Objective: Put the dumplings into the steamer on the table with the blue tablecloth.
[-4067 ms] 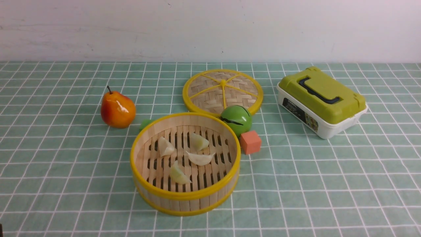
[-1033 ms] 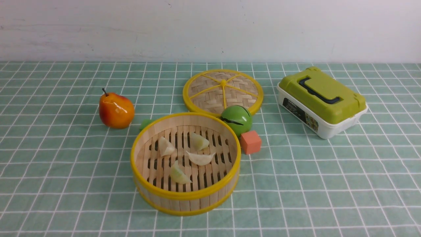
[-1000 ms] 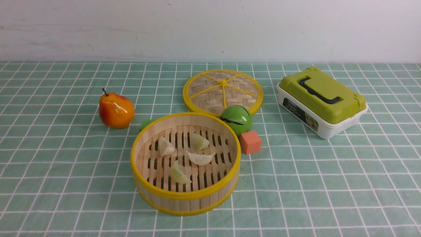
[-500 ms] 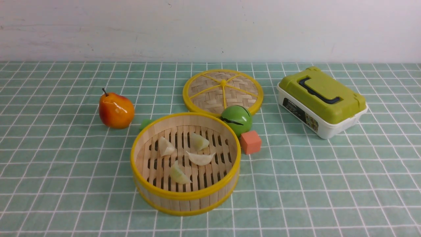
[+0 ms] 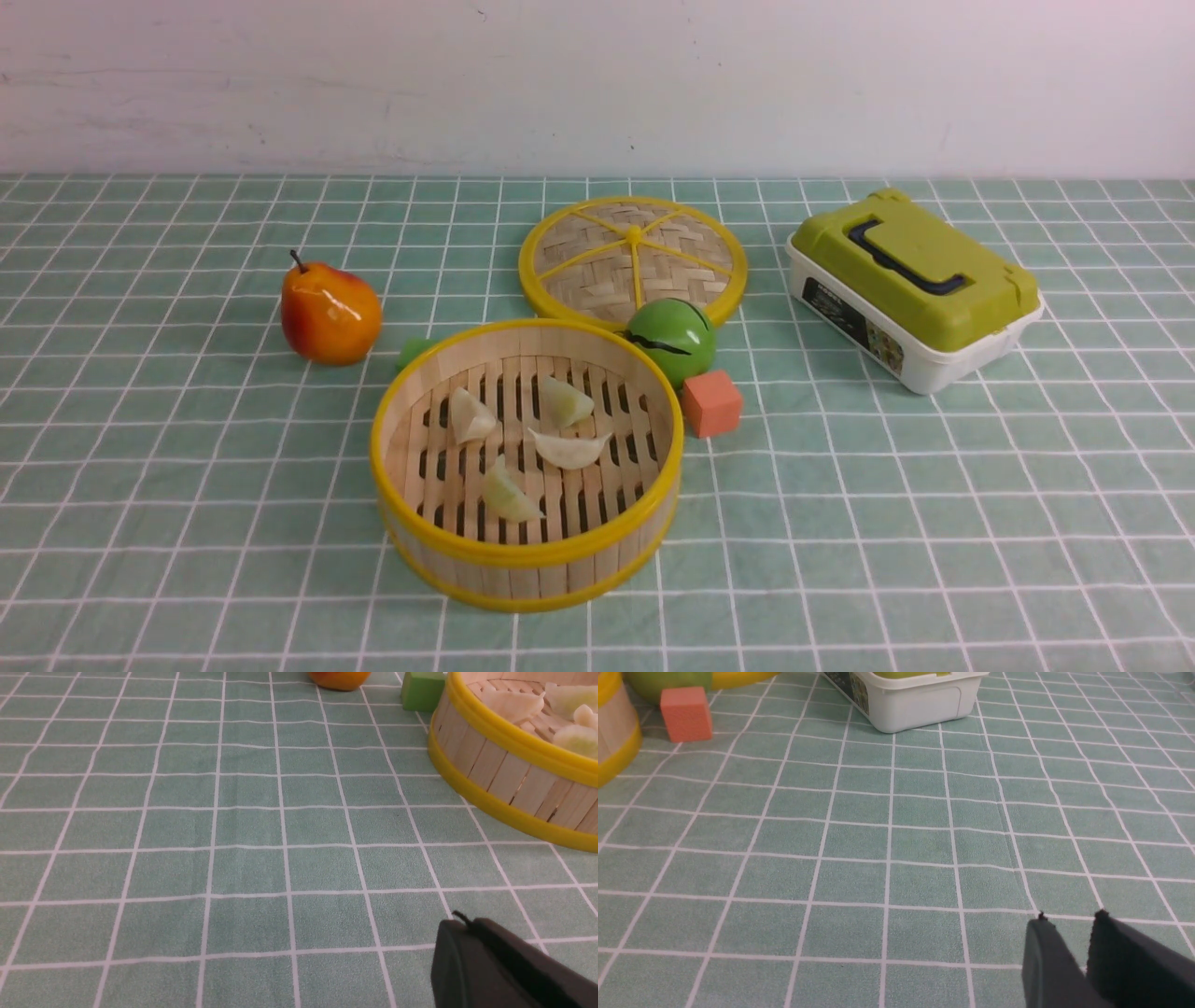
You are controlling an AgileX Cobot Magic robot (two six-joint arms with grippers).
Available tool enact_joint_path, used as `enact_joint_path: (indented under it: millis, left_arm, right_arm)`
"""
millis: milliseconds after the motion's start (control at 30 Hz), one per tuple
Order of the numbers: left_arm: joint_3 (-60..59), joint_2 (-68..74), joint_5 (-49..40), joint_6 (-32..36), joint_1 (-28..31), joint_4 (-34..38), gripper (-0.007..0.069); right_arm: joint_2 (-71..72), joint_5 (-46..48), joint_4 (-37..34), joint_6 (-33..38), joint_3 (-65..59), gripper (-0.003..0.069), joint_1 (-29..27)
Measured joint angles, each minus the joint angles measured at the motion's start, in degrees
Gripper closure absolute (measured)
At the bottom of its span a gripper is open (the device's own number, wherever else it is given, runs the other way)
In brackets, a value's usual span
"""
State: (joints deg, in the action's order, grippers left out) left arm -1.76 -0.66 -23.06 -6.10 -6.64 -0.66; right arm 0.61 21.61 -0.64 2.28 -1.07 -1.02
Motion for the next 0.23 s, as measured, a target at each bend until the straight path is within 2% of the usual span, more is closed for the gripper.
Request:
enact_joint_path:
  millis: [233]
  left_arm:
    - [0.0, 0.0, 0.0, 0.0, 0.0, 0.0, 0.0634]
  right_arm:
    - [0.0, 0.0, 0.0, 0.0, 0.0, 0.0499, 0.0]
